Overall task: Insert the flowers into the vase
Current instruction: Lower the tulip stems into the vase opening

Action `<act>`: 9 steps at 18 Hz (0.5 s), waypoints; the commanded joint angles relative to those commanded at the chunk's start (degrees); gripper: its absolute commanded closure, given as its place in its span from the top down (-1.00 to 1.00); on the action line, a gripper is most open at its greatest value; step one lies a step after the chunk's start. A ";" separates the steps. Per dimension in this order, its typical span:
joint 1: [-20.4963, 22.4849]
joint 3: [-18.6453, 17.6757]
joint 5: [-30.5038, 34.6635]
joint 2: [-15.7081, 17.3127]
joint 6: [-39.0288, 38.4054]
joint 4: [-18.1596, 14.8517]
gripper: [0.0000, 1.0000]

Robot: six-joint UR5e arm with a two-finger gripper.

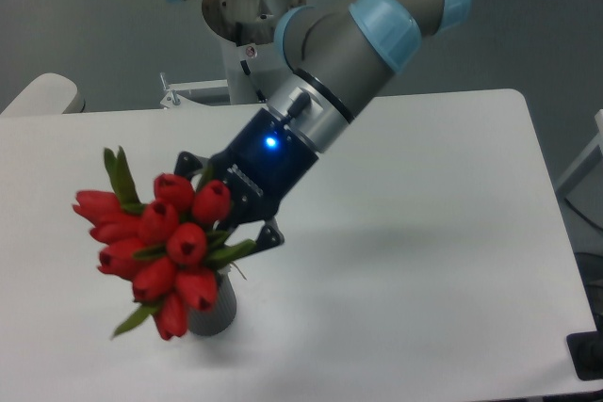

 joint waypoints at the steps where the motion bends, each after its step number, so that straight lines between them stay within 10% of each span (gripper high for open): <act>1: -0.35 -0.35 0.00 0.09 0.00 0.00 -0.39; 9: -2.46 -1.06 0.09 -0.52 0.70 0.26 -0.39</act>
